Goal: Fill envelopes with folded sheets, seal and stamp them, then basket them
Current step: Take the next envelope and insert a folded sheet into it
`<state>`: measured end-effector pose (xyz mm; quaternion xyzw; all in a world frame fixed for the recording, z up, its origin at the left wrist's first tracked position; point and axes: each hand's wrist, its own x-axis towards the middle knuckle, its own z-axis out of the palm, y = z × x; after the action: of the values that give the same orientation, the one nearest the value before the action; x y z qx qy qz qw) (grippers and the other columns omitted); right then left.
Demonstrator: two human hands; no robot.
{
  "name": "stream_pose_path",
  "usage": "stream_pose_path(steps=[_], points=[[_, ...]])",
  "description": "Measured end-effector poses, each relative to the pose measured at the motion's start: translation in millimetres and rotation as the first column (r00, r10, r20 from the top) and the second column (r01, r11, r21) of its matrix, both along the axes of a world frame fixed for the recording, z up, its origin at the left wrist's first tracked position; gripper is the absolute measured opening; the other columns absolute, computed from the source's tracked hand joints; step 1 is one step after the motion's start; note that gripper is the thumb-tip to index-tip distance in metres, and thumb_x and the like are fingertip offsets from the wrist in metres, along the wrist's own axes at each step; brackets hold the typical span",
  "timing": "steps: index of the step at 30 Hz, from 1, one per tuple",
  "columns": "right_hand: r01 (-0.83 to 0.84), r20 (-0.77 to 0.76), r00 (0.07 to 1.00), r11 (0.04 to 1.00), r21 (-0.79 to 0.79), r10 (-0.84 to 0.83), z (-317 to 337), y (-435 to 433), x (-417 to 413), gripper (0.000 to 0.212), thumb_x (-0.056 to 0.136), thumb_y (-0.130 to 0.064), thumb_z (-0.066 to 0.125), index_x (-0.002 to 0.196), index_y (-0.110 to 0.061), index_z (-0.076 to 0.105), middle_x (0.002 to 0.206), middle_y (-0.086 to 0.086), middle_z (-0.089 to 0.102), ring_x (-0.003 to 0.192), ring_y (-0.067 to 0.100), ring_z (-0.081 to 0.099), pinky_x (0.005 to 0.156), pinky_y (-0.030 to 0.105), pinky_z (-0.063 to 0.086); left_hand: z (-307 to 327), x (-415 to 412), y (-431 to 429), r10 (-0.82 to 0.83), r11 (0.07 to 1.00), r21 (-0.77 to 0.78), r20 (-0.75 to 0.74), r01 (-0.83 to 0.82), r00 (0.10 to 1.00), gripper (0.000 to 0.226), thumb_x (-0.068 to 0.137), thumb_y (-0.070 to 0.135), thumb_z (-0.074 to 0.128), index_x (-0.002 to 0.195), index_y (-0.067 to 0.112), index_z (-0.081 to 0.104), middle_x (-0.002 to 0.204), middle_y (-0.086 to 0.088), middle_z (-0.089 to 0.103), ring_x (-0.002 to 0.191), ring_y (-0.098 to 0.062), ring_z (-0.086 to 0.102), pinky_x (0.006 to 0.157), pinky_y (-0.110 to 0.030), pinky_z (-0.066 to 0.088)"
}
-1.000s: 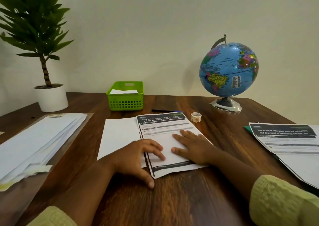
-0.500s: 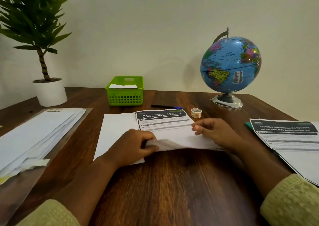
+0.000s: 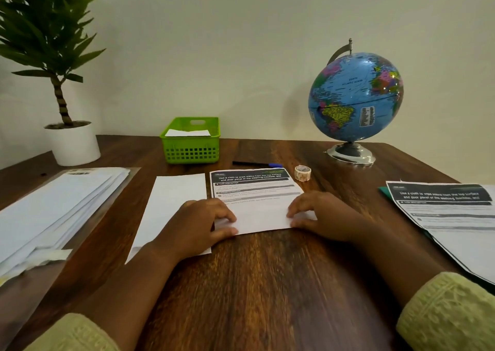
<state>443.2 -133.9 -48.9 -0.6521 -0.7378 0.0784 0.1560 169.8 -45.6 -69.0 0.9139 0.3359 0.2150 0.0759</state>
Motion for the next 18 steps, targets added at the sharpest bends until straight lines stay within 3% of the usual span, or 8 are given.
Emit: stream_pose_path(steps=[4, 8, 12, 15, 18], points=[[-0.002, -0.025, 1.000, 0.998, -0.057, 0.000, 0.5, -1.6, -1.5, 0.039, 0.079, -0.048, 0.065, 0.115, -0.033, 0.063, 0.127, -0.015, 0.056, 0.111, -0.001, 0.045, 0.094, 0.018, 0.031, 3.2, 1.4, -2.7, -0.005, 0.999, 0.039, -0.070, 0.008, 0.998, 0.051, 0.073, 0.066, 0.057, 0.114, 0.036, 0.062, 0.117, 0.016, 0.060, 0.099, -0.002, 0.053, 0.081, -0.015, 0.040], [-0.012, -0.009, 1.000, 0.998, -0.058, 0.012, 2.4, -3.2, -3.1, 0.040, 0.078, -0.048, 0.066, 0.115, -0.033, 0.062, 0.127, -0.013, 0.057, 0.113, 0.001, 0.046, 0.094, 0.018, 0.031, 7.6, 4.5, -8.2, -0.040, 0.979, 0.191, -0.133, 0.066, 0.990, 0.038, 0.084, 0.058, 0.050, 0.108, 0.031, 0.062, 0.109, 0.010, 0.065, 0.092, -0.007, 0.058, 0.077, -0.019, 0.045], [-0.003, 0.005, 1.000, 0.998, -0.061, 0.003, 4.4, -4.9, -4.3, 0.041, 0.079, -0.047, 0.065, 0.118, -0.034, 0.060, 0.129, -0.013, 0.056, 0.115, 0.002, 0.046, 0.095, 0.018, 0.031, 9.7, 10.8, -18.6, -0.077, 0.886, 0.438, -0.181, 0.150, 0.980, 0.023, 0.092, 0.039, 0.045, 0.090, 0.021, 0.060, 0.090, 0.000, 0.070, 0.072, -0.016, 0.064, 0.060, -0.025, 0.043], [-0.011, -0.024, 1.000, 1.000, 0.011, 0.012, 7.9, -7.9, -4.4, 0.037, 0.082, -0.035, 0.066, 0.119, -0.031, 0.061, 0.126, -0.011, 0.059, 0.108, -0.003, 0.047, 0.090, 0.011, 0.033, 11.6, 11.2, -24.8, -0.066, 0.873, 0.483, -0.019, 0.067, 0.998, 0.014, 0.090, 0.030, 0.052, 0.087, 0.019, 0.060, 0.086, -0.004, 0.073, 0.065, -0.018, 0.067, 0.052, -0.022, 0.045], [0.065, -0.256, 0.966, 0.987, 0.146, -0.026, 12.2, -11.8, 0.0, 0.032, 0.082, -0.018, 0.067, 0.113, -0.027, 0.064, 0.119, -0.006, 0.064, 0.104, 0.003, 0.057, 0.077, 0.007, 0.045, 13.1, 7.2, -20.7, -0.001, 0.963, 0.255, 0.307, -0.081, 0.952, 0.010, 0.090, 0.031, 0.054, 0.094, 0.022, 0.054, 0.095, -0.002, 0.070, 0.076, -0.015, 0.066, 0.059, -0.008, 0.039]])
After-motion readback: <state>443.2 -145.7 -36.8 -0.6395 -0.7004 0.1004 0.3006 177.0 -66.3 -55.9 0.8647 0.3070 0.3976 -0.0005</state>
